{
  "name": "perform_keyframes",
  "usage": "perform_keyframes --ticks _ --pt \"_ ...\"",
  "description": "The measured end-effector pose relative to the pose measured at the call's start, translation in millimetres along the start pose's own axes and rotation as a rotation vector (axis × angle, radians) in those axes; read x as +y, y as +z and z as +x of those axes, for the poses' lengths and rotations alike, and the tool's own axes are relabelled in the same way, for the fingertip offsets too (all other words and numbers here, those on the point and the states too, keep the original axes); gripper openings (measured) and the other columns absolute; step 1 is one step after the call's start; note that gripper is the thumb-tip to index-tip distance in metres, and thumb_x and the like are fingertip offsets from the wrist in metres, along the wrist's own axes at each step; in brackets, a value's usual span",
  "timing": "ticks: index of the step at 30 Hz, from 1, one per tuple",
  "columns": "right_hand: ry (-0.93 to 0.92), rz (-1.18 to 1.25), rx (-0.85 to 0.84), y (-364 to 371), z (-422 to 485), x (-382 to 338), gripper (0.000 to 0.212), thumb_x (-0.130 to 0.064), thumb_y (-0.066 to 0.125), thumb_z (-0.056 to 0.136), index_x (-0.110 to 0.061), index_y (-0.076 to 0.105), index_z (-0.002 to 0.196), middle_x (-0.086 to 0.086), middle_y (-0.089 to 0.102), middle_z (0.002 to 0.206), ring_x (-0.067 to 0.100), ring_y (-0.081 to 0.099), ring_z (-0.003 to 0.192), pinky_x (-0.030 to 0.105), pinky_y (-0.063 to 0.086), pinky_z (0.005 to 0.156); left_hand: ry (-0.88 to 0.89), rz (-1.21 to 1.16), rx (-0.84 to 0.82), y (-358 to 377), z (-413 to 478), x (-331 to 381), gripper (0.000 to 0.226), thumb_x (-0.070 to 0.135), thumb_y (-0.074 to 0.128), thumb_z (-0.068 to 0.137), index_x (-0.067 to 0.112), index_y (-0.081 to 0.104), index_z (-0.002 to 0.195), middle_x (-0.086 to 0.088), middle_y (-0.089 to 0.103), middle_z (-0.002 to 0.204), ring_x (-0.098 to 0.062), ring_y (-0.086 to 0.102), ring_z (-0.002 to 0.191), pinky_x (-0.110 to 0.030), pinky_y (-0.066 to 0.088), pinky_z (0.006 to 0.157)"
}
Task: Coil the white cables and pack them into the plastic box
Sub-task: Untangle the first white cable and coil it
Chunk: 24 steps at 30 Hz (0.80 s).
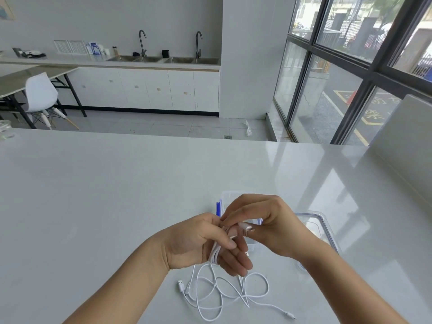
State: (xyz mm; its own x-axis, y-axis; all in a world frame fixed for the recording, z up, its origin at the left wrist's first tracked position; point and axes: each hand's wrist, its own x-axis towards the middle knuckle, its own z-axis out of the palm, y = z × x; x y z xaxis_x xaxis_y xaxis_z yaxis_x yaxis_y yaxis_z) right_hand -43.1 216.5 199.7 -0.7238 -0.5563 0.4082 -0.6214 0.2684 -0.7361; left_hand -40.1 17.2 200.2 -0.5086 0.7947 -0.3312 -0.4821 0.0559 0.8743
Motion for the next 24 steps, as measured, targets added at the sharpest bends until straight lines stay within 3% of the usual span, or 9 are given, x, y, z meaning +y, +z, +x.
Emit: perform_keyframes --ticks 4,9,12,17,20,24 --pt "0.101 0.164 0.058 2 -4 8 0.007 -0.007 0.080 0.082 -0.010 0.082 0.088 0.000 0.070 0.088 0.020 0.069 0.079 0.032 0.055 0.074 -0.037 -0.054 0.005 3 4 -1 0.020 -0.002 0.050 0.089 -0.005 0.067 0.099 -0.025 0.074 0.095 -0.032 0.075 0.082 -0.042 0.059 0.083" --pt "0.184 0.334 0.167 11 -8 14 0.008 -0.004 0.081 0.077 -0.008 0.081 0.084 -0.005 0.069 0.081 0.015 0.065 0.076 0.026 0.051 0.073 -0.063 -0.014 0.155 9 4 0 0.011 0.004 0.062 0.088 -0.003 0.070 0.086 -0.023 0.074 0.083 -0.029 0.074 0.069 -0.038 0.061 0.068" --pt "0.235 0.443 0.282 16 -10 15 0.008 -0.004 0.081 0.077 -0.010 0.080 0.082 0.000 0.070 0.078 0.017 0.064 0.076 0.025 0.050 0.073 0.017 0.016 0.373 11 3 4 0.010 0.000 0.068 0.085 -0.002 0.071 0.076 -0.018 0.068 0.068 -0.025 0.064 0.053 -0.033 0.055 0.056" --pt "0.350 0.571 0.373 12 -9 13 0.005 -0.005 0.079 0.074 -0.003 0.079 0.079 0.007 0.071 0.077 0.019 0.064 0.077 0.027 0.050 0.074 0.165 0.136 0.510 15 -1 8 0.018 0.017 0.076 0.079 0.000 0.075 0.081 -0.018 0.069 0.073 -0.026 0.063 0.060 -0.036 0.058 0.064" --pt "0.380 0.649 0.396 10 -7 11 0.011 -0.005 0.079 0.073 0.002 0.078 0.082 0.012 0.072 0.077 0.023 0.066 0.075 0.030 0.053 0.071 0.257 0.188 0.625 20 2 5 0.014 0.009 0.069 0.089 -0.003 0.072 0.081 -0.016 0.067 0.069 -0.024 0.060 0.057 -0.030 0.055 0.058" --pt "0.386 0.668 0.412 11 -5 10 0.013 -0.005 0.076 0.075 0.006 0.076 0.083 0.017 0.073 0.079 0.025 0.069 0.074 0.029 0.055 0.069 0.307 0.467 0.769 19 7 -3 0.026 0.014 0.062 0.094 0.012 0.066 0.069 0.001 0.060 0.061 -0.014 0.052 0.056 -0.020 0.046 0.056"
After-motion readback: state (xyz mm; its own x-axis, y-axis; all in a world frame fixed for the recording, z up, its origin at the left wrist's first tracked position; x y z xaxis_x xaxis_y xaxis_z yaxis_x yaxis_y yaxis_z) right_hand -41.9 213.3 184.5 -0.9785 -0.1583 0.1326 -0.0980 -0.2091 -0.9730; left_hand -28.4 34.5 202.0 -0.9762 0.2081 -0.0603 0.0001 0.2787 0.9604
